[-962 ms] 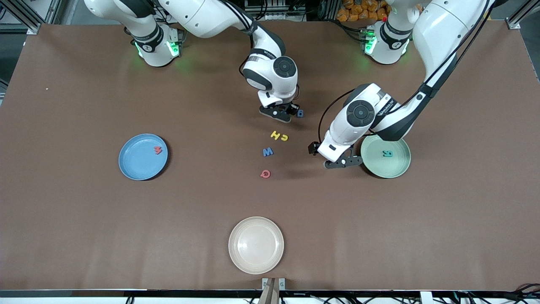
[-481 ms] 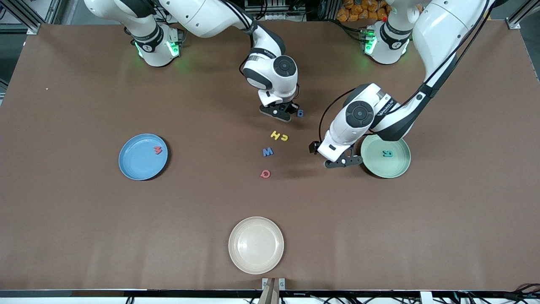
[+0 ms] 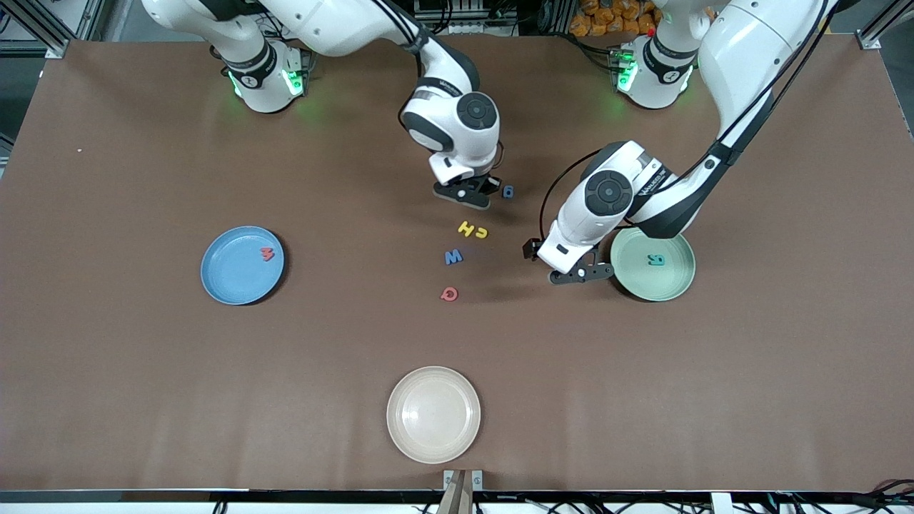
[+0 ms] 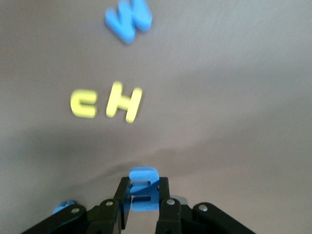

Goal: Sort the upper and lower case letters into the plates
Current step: 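Carry the blue E with the right gripper over the blue plate, then release the blue E into the blue plate while the left gripper reaches the W, then grasp the blue W with the left gripper while the right gripper withdraws, then carry the blue W with the left gripper into the green plate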

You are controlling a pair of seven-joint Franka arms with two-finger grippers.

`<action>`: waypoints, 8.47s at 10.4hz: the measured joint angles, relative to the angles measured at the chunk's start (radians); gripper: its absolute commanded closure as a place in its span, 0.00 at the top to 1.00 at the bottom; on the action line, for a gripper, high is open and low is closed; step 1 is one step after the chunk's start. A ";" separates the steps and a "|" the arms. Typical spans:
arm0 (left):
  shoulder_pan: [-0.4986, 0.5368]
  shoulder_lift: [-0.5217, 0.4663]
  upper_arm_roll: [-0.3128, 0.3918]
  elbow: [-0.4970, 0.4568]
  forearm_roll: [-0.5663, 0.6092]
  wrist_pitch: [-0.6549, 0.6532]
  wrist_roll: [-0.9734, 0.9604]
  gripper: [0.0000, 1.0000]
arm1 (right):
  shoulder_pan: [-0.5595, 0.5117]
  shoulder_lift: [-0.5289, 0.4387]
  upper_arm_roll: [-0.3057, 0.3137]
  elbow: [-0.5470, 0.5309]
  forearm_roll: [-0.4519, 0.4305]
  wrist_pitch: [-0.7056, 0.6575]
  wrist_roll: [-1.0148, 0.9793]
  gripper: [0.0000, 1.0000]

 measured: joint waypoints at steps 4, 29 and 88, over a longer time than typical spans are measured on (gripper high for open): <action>0.000 -0.001 0.000 0.004 0.000 0.000 0.000 1.00 | -0.242 -0.199 -0.001 0.002 0.142 -0.253 -0.404 0.00; -0.651 0.318 0.324 0.495 0.000 -0.001 -0.516 1.00 | -0.593 -0.476 -0.340 -0.346 0.164 -0.265 -1.335 1.00; -0.169 0.004 0.242 0.071 0.000 -0.277 0.156 0.26 | -0.243 -0.453 -0.299 0.068 0.168 -0.508 -1.025 1.00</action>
